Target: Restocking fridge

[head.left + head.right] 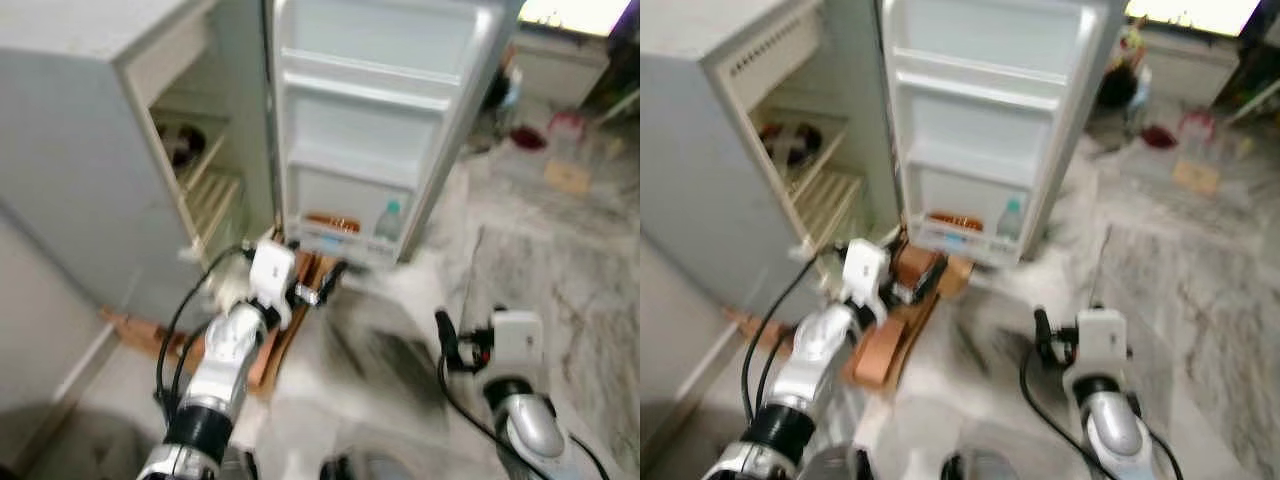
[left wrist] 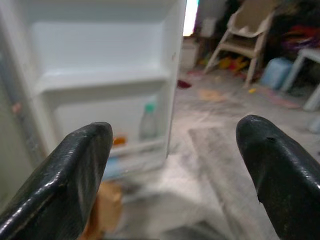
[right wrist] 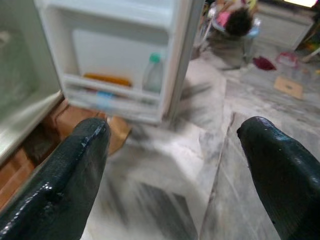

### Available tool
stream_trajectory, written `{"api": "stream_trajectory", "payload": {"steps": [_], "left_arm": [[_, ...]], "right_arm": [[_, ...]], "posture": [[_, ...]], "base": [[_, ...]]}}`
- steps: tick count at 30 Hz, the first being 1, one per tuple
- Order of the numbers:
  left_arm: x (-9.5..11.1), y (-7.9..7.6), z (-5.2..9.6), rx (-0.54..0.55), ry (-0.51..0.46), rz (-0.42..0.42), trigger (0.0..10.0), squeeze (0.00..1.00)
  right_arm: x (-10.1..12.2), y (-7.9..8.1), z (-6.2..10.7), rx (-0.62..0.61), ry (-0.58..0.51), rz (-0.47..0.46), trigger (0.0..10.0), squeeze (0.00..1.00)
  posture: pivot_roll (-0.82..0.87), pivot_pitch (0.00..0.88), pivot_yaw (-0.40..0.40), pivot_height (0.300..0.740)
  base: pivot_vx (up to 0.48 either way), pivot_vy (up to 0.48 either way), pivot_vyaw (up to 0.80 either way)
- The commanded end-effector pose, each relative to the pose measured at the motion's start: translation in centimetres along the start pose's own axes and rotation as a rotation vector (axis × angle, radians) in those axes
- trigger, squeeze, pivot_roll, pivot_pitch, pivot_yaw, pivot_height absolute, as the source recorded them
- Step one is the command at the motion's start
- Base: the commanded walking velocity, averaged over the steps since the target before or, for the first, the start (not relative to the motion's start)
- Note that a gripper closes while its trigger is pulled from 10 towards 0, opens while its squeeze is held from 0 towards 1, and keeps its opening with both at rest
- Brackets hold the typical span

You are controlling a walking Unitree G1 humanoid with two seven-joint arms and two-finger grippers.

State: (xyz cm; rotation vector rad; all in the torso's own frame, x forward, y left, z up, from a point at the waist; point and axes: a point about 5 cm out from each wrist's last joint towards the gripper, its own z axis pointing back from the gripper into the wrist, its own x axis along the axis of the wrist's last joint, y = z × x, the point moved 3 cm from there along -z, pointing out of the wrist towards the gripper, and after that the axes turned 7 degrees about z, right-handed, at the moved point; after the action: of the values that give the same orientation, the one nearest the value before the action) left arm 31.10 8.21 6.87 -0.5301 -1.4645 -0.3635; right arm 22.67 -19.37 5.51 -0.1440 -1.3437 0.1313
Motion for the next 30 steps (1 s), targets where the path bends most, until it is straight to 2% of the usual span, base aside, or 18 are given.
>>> {"api": "stream_trajectory", "payload": {"steps": [1, 4, 8, 12, 18, 21, 27, 30], "left_arm": [[0.0, 0.6, 0.4, 0.034, 0.005, 0.002, 10.0, 0.00], [0.1, 1.1, 0.5, 0.058, 0.006, -0.005, 10.0, 0.00], [0.8, 3.2, 0.5, 0.162, -0.012, -0.042, 10.0, 0.00], [1.0, 4.1, 1.1, 0.219, -0.009, -0.052, 10.0, 0.00], [1.0, 3.3, 1.9, 0.223, 0.006, -0.085, 10.0, 0.00], [0.1, 3.3, 2.4, 0.219, 0.029, -0.082, 10.0, 0.00], [0.8, 3.3, 1.9, 0.179, 0.018, -0.098, 10.0, 0.00], [1.4, 3.9, 1.4, 0.177, 0.009, -0.113, 10.0, 0.00]], "right_arm": [[0.0, -0.1, -0.1, -0.002, -0.003, 0.007, 10.0, 0.00], [0.0, -0.1, -0.3, 0.000, -0.004, 0.007, 10.0, 0.00], [0.4, 0.1, -1.2, -0.016, -0.025, -0.010, 10.0, 0.00], [0.9, 0.0, -1.4, -0.031, -0.051, -0.031, 10.0, 0.00], [1.0, 0.1, -1.7, -0.042, -0.049, -0.032, 10.0, 0.00], [1.3, 0.2, -2.2, -0.054, -0.060, -0.046, 10.0, 0.00], [2.7, 0.1, -2.8, -0.074, -0.107, -0.051, 10.0, 0.00], [3.2, -0.1, -3.2, -0.088, -0.125, -0.060, 10.0, 0.00]], "posture": [[-0.09, 0.056, -0.054, 0.740], [-0.08, 0.055, -0.060, 0.740], [-0.06, 0.052, -0.062, 0.740], [-0.03, 0.066, -0.053, 0.740], [-0.01, 0.089, -0.041, 0.740], [-0.03, 0.082, -0.031, 0.740], [-0.04, 0.087, -0.021, 0.740], [-0.06, 0.079, -0.010, 0.740]], "base": [[0.000, -0.480, 0.00], [0.000, -0.480, 0.00], [0.000, -0.480, 0.00], [0.000, -0.480, 0.00], [0.000, -0.474, 0.00], [0.000, -0.464, -0.73], [0.289, -0.344, -0.80], [0.379, -0.290, -0.80]]}}
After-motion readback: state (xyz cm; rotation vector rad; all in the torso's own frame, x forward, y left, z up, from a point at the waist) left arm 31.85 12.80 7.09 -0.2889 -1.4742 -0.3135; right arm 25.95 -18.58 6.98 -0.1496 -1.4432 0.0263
